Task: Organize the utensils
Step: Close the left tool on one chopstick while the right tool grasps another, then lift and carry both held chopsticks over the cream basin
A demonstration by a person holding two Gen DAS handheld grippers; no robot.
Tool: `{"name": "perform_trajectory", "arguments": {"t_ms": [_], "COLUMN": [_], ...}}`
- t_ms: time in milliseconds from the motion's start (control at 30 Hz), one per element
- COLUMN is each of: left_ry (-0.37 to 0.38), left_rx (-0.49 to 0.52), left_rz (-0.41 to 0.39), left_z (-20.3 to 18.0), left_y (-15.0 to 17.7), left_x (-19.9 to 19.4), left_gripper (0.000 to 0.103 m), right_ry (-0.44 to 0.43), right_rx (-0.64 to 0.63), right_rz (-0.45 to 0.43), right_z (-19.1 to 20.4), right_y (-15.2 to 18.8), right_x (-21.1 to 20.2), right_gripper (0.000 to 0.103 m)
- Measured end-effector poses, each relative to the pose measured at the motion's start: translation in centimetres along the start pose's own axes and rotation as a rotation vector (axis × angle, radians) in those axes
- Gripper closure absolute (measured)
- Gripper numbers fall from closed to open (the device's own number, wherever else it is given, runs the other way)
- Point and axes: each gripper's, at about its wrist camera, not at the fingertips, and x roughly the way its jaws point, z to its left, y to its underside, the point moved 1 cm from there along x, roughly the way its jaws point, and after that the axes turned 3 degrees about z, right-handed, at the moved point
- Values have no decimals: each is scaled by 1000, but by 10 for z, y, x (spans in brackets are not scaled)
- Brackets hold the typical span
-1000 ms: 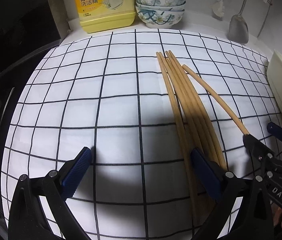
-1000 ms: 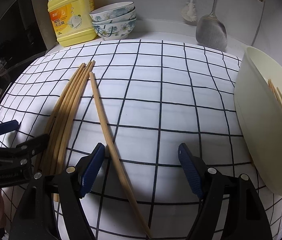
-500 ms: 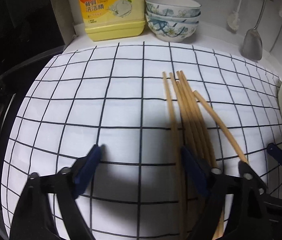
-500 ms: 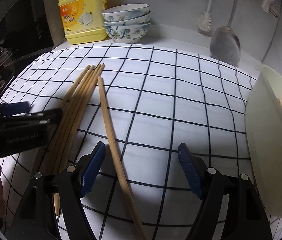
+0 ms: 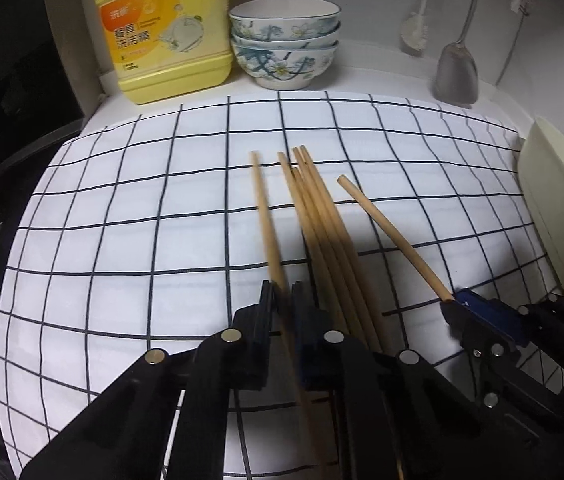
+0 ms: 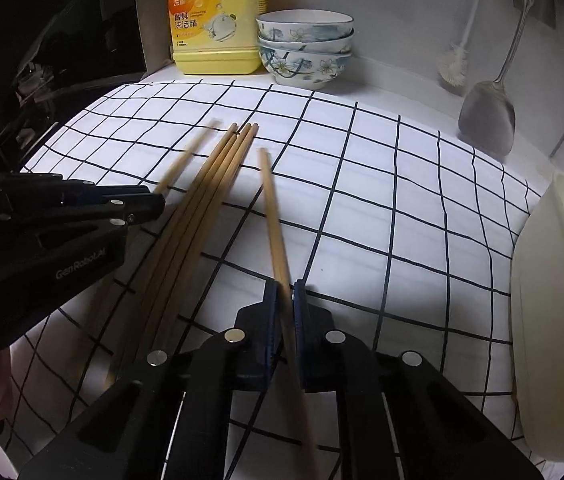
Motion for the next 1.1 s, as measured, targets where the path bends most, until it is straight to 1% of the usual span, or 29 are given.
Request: {"name": "perform_trajectory", "arguments": {"t_ms": [100,200,333,433,600,667,833,1000,1100], "left_ry": [40,49,74,80,99,130,185,255,314], "left_rx": [7,3,-8,8,56,80,159,238,285], "left_rz": [2,12,19,14,2,0,-24,-83,-107], "left_z": [5,10,17,19,21,20,5,-26,-59], "left_y": [1,3,7,11,16,17,13,-2,-13], "left_x": [-1,-3,-13,-27,-60,-74,-103,-134,-149], "left_gripper": [95,96,96,96,96,96,96,96,96], "right_ry": [-22,-43,-72,-75,-78,-69,-25,46,97], "right_rx": [33,83,169,210,245,258,349,429,466], "right_rz": [5,13,1,-13,-28,-35,-79,-136,-161], "right_z": [-4,-7,-12,-12,-4,-2,-13,-40,-62], "right_y": [1,3,5,5,6,6,14,23,31], "right_x": [-1,-4,-15,-27,-55,-68,-112,-153,-175], "right_gripper": [97,97,97,97,97,97,97,97,97]}}
